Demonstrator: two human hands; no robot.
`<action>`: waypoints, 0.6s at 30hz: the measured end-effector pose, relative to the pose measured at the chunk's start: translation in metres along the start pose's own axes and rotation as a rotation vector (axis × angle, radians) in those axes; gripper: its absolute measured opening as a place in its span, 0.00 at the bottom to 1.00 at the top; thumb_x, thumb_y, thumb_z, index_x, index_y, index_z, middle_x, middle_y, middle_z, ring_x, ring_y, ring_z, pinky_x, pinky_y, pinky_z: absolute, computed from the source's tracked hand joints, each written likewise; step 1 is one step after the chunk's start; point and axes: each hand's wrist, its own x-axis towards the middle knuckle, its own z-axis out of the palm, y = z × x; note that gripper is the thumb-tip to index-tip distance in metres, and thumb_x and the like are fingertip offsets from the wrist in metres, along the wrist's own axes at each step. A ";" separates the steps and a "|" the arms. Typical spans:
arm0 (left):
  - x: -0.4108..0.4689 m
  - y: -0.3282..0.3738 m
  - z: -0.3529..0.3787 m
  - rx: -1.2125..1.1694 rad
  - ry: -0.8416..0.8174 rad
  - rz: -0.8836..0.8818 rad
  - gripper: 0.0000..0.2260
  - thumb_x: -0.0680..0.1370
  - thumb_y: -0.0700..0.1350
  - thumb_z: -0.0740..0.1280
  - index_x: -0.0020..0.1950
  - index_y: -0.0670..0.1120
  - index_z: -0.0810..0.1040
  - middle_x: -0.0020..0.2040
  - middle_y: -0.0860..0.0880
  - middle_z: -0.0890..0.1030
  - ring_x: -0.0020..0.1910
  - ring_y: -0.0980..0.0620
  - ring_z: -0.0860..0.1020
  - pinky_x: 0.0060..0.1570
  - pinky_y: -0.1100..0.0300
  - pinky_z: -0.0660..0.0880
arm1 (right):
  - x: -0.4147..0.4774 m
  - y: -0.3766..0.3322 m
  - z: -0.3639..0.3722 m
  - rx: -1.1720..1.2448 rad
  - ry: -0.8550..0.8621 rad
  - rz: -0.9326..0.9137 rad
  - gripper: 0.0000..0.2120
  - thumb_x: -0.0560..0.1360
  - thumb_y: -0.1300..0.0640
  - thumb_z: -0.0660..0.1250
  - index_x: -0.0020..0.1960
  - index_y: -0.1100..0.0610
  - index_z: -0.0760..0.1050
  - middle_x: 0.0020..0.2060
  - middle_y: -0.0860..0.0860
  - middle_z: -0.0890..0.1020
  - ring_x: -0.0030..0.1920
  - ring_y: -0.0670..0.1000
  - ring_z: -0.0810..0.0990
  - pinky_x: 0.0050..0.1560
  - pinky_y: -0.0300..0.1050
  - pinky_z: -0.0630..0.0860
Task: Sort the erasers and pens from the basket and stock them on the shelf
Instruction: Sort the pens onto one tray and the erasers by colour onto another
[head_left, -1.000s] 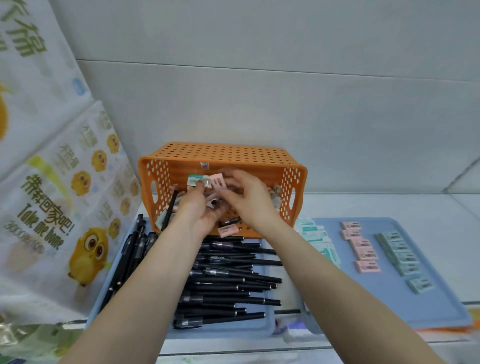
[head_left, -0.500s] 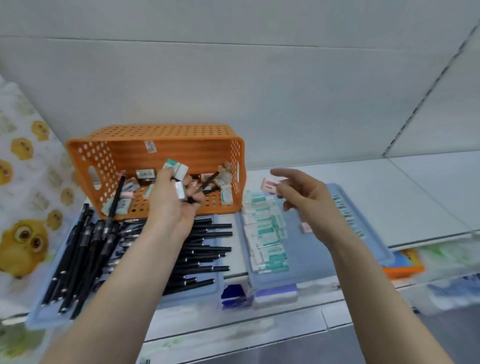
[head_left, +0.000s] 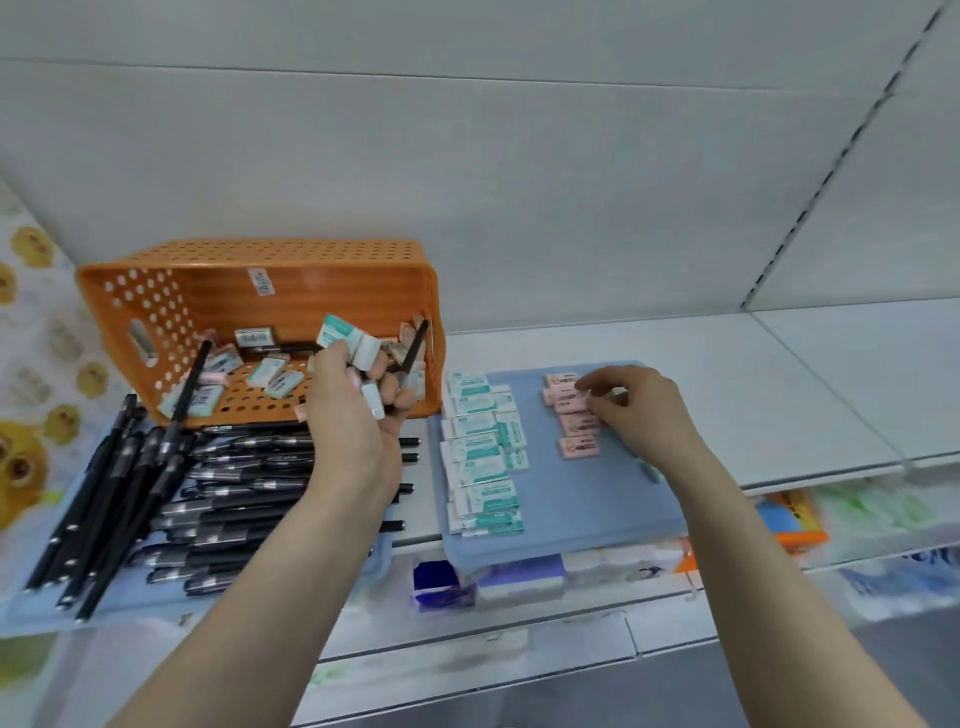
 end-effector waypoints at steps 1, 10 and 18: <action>-0.001 -0.001 -0.001 0.010 0.002 -0.006 0.10 0.81 0.45 0.55 0.40 0.49 0.67 0.31 0.53 0.65 0.27 0.55 0.60 0.29 0.62 0.61 | 0.002 -0.001 0.002 -0.082 -0.025 -0.026 0.11 0.75 0.62 0.68 0.54 0.52 0.82 0.50 0.49 0.82 0.44 0.46 0.80 0.42 0.32 0.71; -0.014 0.008 -0.020 0.030 0.019 -0.031 0.09 0.81 0.45 0.54 0.41 0.48 0.66 0.31 0.52 0.65 0.26 0.55 0.60 0.30 0.61 0.59 | 0.012 -0.014 0.013 -0.379 -0.087 -0.141 0.13 0.74 0.56 0.69 0.58 0.51 0.78 0.47 0.53 0.82 0.49 0.55 0.79 0.44 0.44 0.69; -0.029 0.022 -0.040 0.074 -0.119 -0.092 0.11 0.82 0.46 0.53 0.40 0.48 0.64 0.31 0.51 0.63 0.27 0.54 0.57 0.27 0.62 0.59 | 0.016 -0.016 0.015 -0.424 -0.101 -0.067 0.11 0.76 0.57 0.67 0.58 0.54 0.79 0.48 0.56 0.80 0.47 0.56 0.77 0.43 0.43 0.64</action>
